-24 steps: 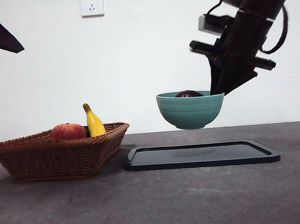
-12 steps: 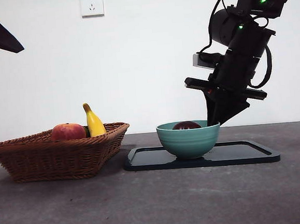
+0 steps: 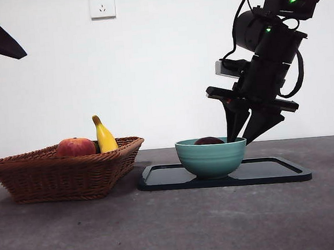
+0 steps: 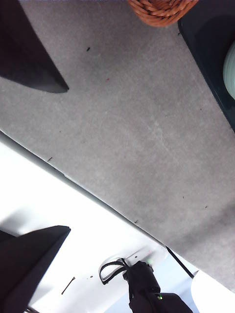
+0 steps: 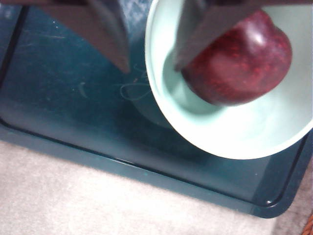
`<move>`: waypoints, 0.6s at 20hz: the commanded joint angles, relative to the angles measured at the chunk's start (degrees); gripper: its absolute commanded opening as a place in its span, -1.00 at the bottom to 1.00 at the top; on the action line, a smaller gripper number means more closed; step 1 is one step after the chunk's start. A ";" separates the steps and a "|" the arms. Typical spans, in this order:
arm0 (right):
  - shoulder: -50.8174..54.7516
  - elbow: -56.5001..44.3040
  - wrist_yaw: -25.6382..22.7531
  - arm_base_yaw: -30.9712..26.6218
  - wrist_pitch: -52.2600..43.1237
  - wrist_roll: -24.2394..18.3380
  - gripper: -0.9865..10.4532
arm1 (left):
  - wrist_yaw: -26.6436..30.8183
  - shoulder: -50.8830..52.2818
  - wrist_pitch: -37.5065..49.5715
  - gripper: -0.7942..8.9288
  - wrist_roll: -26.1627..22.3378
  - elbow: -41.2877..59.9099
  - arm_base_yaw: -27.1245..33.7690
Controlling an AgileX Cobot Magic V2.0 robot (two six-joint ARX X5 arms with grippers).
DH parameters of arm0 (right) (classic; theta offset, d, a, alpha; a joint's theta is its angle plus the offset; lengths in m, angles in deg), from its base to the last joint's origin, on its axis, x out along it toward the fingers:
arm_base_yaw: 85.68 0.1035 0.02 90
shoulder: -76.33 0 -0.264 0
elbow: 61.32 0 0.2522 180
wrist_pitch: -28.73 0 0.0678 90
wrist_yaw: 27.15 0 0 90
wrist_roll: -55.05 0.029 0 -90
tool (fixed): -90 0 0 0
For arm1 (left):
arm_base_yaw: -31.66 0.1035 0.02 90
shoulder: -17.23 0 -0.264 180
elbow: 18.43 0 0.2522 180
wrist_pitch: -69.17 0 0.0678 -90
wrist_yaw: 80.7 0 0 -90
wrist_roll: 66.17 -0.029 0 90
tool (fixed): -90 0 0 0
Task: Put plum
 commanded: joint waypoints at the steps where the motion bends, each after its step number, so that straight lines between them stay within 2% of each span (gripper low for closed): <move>1: 3.52 1.68 -0.22 -0.37 0.07 0.59 -0.46 | -0.26 -0.22 0.26 0.05 -0.48 -0.52 -0.26; 6: 17.73 1.79 0.63 -1.20 5.25 -0.83 -0.46 | -0.26 -0.22 0.48 0.06 -0.50 -0.52 -0.26; 8: 24.17 1.79 3.28 -1.03 9.60 -2.64 -0.46 | -0.26 -0.22 0.48 0.05 -0.50 -0.52 -0.26; 12: 32.83 1.57 3.28 -1.05 19.61 -4.26 -0.46 | -0.26 -0.22 0.46 0.06 -0.50 -0.52 -0.26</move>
